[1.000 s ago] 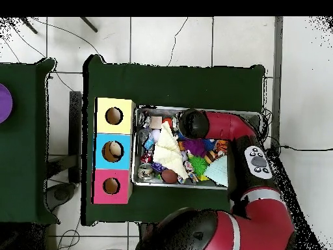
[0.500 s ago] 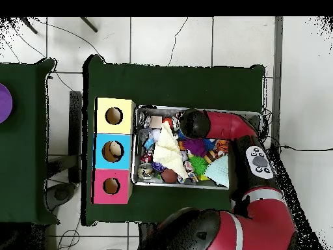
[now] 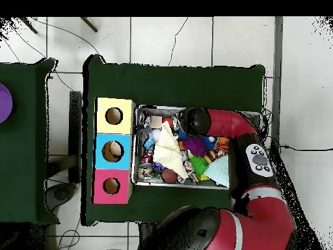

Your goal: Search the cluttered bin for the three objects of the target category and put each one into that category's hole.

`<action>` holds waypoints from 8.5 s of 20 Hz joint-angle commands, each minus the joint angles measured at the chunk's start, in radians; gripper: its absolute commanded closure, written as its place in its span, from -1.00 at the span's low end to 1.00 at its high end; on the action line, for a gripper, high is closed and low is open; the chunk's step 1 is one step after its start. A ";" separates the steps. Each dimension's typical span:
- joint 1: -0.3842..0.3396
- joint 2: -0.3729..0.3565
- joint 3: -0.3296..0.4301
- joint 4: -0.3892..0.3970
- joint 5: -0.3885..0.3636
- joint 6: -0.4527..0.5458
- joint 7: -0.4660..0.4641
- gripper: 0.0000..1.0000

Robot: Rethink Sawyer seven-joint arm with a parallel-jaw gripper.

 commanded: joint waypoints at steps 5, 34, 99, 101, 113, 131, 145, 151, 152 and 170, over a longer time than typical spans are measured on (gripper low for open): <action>0.042 0.296 -0.015 -0.106 -0.126 -0.437 0.144 1.00; 0.008 0.154 0.026 0.073 -0.061 -0.358 0.123 1.00; 0.004 -0.196 0.022 0.430 0.064 -0.255 0.117 1.00; -0.005 -0.171 0.012 0.392 0.045 -0.244 0.088 1.00; -0.062 -0.147 0.029 0.314 0.060 -0.166 0.047 1.00; -0.033 -0.177 0.012 0.324 0.091 -0.158 0.109 1.00; 0.021 -0.142 -0.113 0.333 0.230 -0.266 0.286 1.00; 0.043 -0.134 -0.145 0.352 0.321 -0.301 0.330 1.00; 0.049 -0.132 -0.155 0.354 0.330 -0.305 0.331 1.00; 0.124 -0.054 -0.243 0.334 0.589 -0.464 0.485 1.00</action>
